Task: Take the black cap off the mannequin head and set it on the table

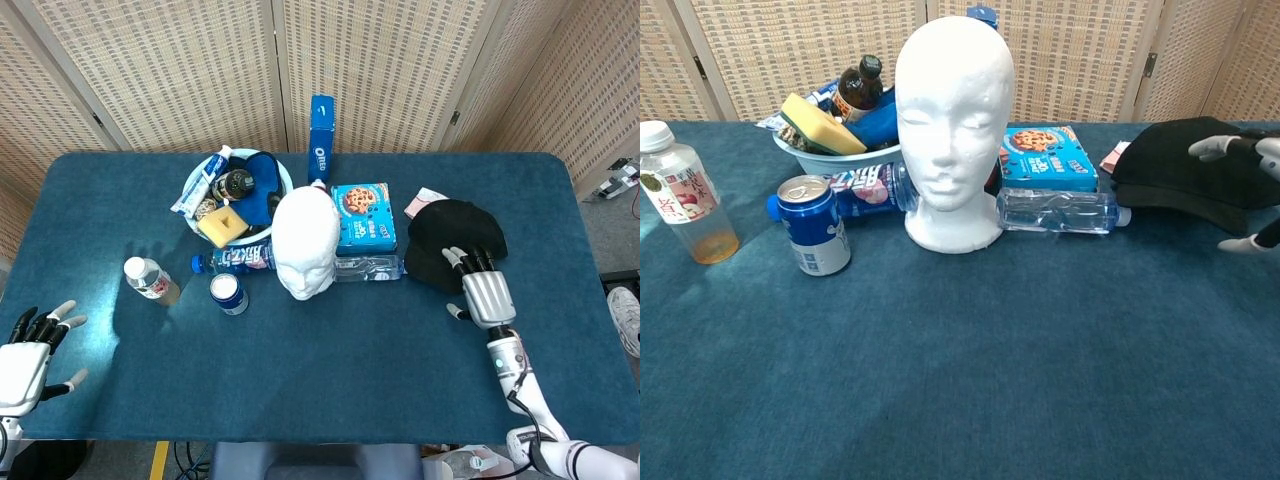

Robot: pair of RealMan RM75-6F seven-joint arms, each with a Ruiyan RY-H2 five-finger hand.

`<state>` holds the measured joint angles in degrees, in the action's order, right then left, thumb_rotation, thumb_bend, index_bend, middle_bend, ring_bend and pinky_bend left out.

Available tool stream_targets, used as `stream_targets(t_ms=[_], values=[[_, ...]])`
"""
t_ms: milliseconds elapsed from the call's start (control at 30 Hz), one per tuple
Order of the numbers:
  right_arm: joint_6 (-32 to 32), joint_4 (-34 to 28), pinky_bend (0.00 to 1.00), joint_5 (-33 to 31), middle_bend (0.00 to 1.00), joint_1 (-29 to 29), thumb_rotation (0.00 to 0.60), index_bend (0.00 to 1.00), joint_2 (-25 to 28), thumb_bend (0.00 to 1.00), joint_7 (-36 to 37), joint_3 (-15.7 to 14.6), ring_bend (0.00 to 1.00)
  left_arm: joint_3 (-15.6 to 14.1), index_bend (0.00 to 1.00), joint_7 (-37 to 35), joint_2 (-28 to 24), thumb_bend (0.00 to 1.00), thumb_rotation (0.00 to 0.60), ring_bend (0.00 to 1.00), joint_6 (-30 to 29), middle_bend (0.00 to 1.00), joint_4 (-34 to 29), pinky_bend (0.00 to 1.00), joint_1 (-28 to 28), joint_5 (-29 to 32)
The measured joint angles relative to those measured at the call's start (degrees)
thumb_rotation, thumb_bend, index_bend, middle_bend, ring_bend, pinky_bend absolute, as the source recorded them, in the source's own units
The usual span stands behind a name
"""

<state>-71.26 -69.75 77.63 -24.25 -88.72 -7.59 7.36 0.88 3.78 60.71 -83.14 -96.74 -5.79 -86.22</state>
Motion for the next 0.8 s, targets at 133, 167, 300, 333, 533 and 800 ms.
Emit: stream_targets(t_ms=[133,167,300,333,533,800], values=[[-4.87,-2.77,0.04,2.03,0.22,1.63,0.6,0.2,2.18,0.0,0.09,-0.02,0.07,0.17,0.25,0.02,-0.01,0.17,0.6,0.13,-0.16,0.11,0.08,0.02,0.01,0.09],[-6.16,-3.61,0.05,2.46,0.24,2.1,0.6,0.23,2.89,0.0,0.01,0.02,0.09,0.24,0.25,0.15,-0.06,0.17,0.6,0.13,-0.16,0.11,-0.01,0.02,0.0,0.17],[-10.65,-8.77,0.16,3.88,0.31,4.36,0.6,0.37,7.62,0.03,-0.5,0.24,0.2,0.46,0.25,0.47,-0.11,0.17,0.6,0.13,-0.75,0.11,-0.22,0.02,0.09,0.15],[-11.1,-9.99,0.17,4.06,0.32,4.84,0.6,0.39,8.75,0.03,-0.42,0.26,0.21,0.55,0.25,0.5,-0.05,0.17,0.6,0.13,-0.86,0.11,-0.18,0.02,0.1,0.13],[-13.95,-17.68,0.25,4.15,0.36,8.88,0.6,0.43,17.58,0.03,-1.17,-0.11,0.26,0.95,0.25,1.27,0.65,0.17,0.6,0.13,-1.97,0.11,0.2,0.02,0.22,-0.33],[-15.33,-26.09,0.26,3.64,0.32,14.62,0.6,0.41,29.49,0.03,-1.55,-2.82,0.26,0.99,0.25,2.52,1.11,0.17,0.6,0.13,-2.91,0.11,-0.48,0.02,0.49,-0.86]])
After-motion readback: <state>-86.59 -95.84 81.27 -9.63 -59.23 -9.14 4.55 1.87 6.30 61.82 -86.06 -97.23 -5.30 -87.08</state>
